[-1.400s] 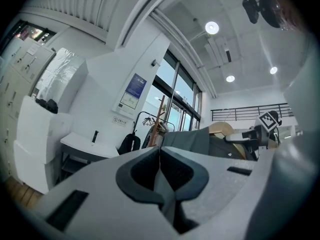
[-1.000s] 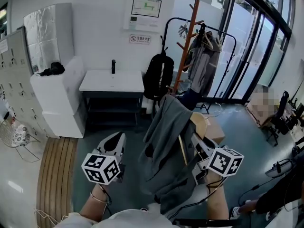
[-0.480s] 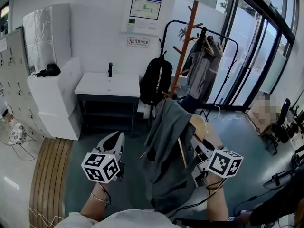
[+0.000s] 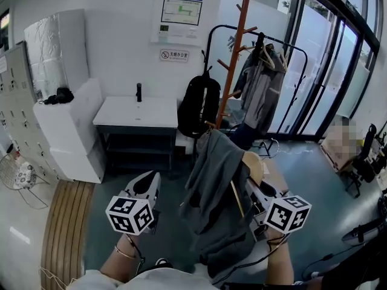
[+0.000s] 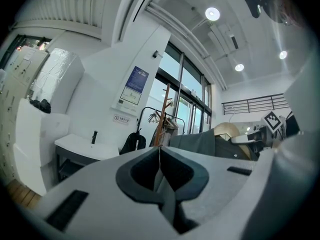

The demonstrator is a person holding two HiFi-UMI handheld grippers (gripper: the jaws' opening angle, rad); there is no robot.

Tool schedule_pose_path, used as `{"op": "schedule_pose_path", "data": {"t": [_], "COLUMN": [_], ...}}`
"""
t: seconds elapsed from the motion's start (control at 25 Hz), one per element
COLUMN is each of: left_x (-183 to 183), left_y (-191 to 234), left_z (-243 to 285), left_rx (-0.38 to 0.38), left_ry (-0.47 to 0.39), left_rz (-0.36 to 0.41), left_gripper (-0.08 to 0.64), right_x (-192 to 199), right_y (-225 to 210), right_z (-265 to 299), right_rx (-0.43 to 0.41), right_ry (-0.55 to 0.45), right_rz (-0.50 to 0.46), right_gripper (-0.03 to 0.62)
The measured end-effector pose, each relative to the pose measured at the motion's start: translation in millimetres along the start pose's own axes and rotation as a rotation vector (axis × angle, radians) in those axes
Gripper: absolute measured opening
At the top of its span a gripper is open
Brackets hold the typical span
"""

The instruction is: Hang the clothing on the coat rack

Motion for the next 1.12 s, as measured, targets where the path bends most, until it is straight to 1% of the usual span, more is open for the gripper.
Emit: {"op": "schedule_pose_path", "data": {"t": [0.12,0.36,0.52,0.64,0.8,0.96,1.12], "left_x": [6,32,45,48,48,53,68], "left_y": [4,10,22,30,44,50,56], "left_z": [17,60,104,141,187,224,248], "left_rx": [0.005,0.048,0.067,0.089,0.087,0.096,0.102], "left_ry": [0.000,-0.001,-0.017,-0.030,-0.043,-0.047,-0.026], "left_rz": [-0.007,-0.042,-0.086,-0.105,-0.144,-0.154,-0.148], "left_gripper": [0.014,0.014,0.014,0.014,0.014,0.014,0.014], "right_x": [1,4,3,-2,-9,-15,-13], "right_y": [-9,-35,-53,-67,-82,-98,-115], "right_z": [10,37,65,89,117,135,155], "right_rx": [-0.021,-0.006,-0.006,-0.016,-0.045,-0.073,-0.093], "right_ry": [0.006,0.017,0.035,0.053,0.074,0.078,0.081], "right_rz": [-0.017,-0.036,-0.058,-0.070,-0.100,-0.134,-0.132], "right_gripper": [0.077,0.075,0.076,0.075,0.075,0.075,0.075]}}
Point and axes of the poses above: the fingertips, and each gripper's own axes: z forward along the fingers, y to its left, x out of its underside, the point moved 2 cm from there along -z, backward along the fingers, and after that the axes turned 14 degrees about -y, right-handed, at the moved point
